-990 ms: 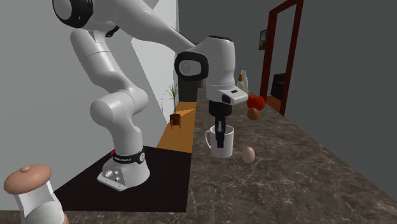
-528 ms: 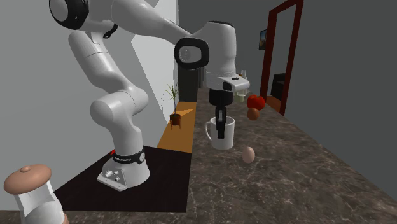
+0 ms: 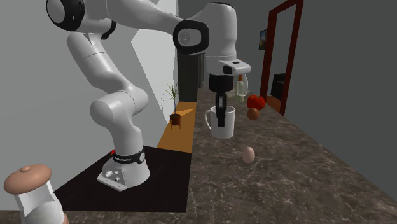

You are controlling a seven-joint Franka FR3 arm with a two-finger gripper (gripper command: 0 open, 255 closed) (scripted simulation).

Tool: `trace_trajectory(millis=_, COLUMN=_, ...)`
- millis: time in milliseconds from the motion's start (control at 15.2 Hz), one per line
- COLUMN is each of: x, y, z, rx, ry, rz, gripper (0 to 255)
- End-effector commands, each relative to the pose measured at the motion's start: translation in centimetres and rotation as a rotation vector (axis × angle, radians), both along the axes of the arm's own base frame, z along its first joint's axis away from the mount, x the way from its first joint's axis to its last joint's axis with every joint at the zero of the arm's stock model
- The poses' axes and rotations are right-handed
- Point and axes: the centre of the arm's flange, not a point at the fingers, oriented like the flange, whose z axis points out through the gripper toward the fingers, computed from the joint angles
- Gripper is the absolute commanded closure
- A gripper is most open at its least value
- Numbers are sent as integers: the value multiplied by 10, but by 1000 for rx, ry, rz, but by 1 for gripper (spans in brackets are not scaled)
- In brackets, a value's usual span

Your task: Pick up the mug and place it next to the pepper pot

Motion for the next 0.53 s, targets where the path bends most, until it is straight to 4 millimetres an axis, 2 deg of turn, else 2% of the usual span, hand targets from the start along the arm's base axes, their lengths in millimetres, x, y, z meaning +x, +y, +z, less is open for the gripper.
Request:
trace_trajectory(millis=0, x=0, y=0, z=11, rx=0, ry=0, rz=0, gripper=255)
trace_trajectory(millis=462, x=0, y=0, z=48, rx=0, ry=0, rz=0, gripper=255)
